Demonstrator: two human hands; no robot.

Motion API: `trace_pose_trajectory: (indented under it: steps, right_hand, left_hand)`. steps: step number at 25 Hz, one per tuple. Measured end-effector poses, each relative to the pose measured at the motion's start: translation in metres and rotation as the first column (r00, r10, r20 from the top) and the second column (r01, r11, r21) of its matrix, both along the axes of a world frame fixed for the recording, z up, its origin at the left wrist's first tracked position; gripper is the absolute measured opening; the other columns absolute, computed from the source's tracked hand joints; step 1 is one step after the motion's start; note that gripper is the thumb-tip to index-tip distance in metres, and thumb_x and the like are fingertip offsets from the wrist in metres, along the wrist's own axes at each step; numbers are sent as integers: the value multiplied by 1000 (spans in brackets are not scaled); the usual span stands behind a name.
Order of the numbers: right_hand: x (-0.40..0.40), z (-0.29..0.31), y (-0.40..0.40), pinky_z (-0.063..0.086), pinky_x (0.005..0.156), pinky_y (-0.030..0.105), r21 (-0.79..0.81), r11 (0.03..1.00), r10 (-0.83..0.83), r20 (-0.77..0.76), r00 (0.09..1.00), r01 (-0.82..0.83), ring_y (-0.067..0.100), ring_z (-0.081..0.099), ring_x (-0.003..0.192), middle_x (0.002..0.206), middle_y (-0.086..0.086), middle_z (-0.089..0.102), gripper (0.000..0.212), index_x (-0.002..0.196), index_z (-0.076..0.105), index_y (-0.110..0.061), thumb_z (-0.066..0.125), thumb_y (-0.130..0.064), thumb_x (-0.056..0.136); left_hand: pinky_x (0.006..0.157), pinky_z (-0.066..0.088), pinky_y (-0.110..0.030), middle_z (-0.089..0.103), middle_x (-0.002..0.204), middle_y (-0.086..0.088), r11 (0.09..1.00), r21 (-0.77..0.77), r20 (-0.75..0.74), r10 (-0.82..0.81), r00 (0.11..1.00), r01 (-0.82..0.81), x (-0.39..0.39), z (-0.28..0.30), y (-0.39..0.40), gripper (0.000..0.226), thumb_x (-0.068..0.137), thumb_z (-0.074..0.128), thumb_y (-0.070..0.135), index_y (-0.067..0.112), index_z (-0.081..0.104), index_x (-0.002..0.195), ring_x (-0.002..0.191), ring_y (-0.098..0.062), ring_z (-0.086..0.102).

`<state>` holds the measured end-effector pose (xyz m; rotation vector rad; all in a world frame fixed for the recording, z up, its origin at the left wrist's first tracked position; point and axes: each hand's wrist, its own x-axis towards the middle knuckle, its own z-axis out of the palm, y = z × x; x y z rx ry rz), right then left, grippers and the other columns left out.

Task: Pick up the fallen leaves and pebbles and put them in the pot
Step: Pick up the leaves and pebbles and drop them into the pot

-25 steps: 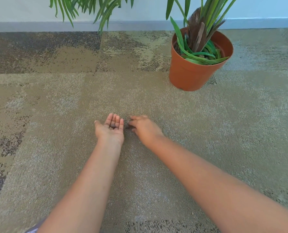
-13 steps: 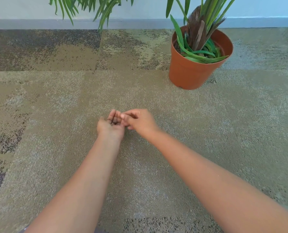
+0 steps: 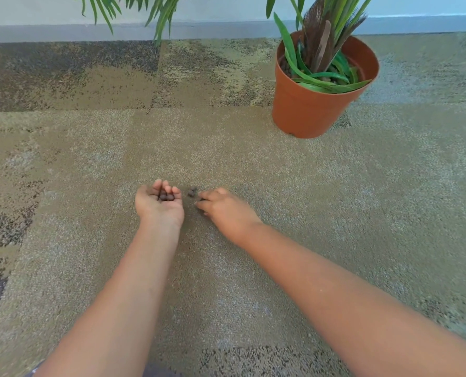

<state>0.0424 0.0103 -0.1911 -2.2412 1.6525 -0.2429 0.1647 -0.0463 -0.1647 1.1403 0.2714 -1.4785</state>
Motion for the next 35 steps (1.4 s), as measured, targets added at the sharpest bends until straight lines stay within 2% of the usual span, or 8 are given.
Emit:
trace_pose_trajectory:
  steps: [4, 8, 11, 14, 17, 20, 26, 35]
  right_hand:
    - [-1, 3, 0, 38, 106, 32, 26, 985, -171, 111, 979, 169, 21, 46, 124, 135, 6, 51, 40, 129, 54, -14, 54, -4, 90]
    - [12, 30, -12, 43, 98, 24, 274, 920, -391, 665, 636, 280, 10, 60, 105, 120, 2, 65, 29, 118, 64, -14, 59, -15, 89]
    - [29, 39, -15, 49, 91, 25, 381, 912, -404, 766, 500, 152, 11, 62, 103, 117, 2, 67, 26, 115, 66, -15, 58, -15, 90]
    - [13, 31, -23, 46, 85, 17, 195, 915, -400, 536, 743, 353, 10, 60, 95, 118, 4, 64, 28, 119, 61, -14, 48, -15, 95]
    - [14, 19, -23, 29, 112, 36, 187, 978, -116, 101, 988, 96, 24, 35, 134, 148, 7, 36, 42, 139, 40, -17, 40, -14, 97]
    - [21, 10, -18, 25, 114, 44, 204, 979, -14, -48, 999, 24, 26, 20, 142, 155, 3, 20, 50, 141, 38, -21, 48, -9, 93]
    - [11, 12, -25, 54, 82, 30, 65, 990, -114, -135, 984, 123, 23, 60, 105, 119, 7, 56, 42, 117, 61, -7, 59, 11, 79]
    - [-33, 12, -25, 50, 60, 15, 288, 801, -594, 267, 759, 525, 5, 60, 72, 92, -4, 67, 9, 90, 69, -12, 59, -13, 89]
  left_hand:
    - [67, 51, -22, 54, 71, -5, 1000, -4, -30, 31, 999, -31, 5, -1, 3, 36, 96, 35, 26, 8, 55, 72, 62, -12, 52]
    - [83, 52, -28, 56, 77, -8, 1000, -14, -38, 6, 999, -6, -5, 2, -2, 35, 97, 33, 20, 5, 56, 75, 72, -16, 56]
    - [77, 56, -29, 58, 80, -10, 1000, -11, -114, -8, 993, 6, -3, 5, -4, 35, 98, 34, 22, 2, 58, 80, 78, -17, 58]
    - [45, 42, -18, 52, 66, -5, 999, -5, -55, -43, 998, 43, -1, 10, -7, 38, 97, 31, 19, 7, 53, 69, 55, -10, 47]
    - [43, 26, -17, 43, 60, -1, 1000, 12, -18, -8, 1000, 9, 8, 12, -11, 38, 93, 27, 14, 13, 45, 60, 46, -8, 32]
    - [46, 31, -18, 46, 60, -1, 998, 30, -18, 47, 999, -46, 12, 14, -12, 39, 94, 28, 19, 13, 47, 61, 48, -9, 37]
    - [52, 40, -20, 49, 62, -2, 994, 46, -20, 102, 995, -101, 21, 11, -5, 41, 96, 31, 28, 11, 52, 65, 51, -11, 43]
    - [67, 50, -24, 56, 73, -5, 998, 67, -73, 2, 997, 3, 1, 16, 3, 35, 93, 33, 23, 7, 59, 75, 64, -13, 54]
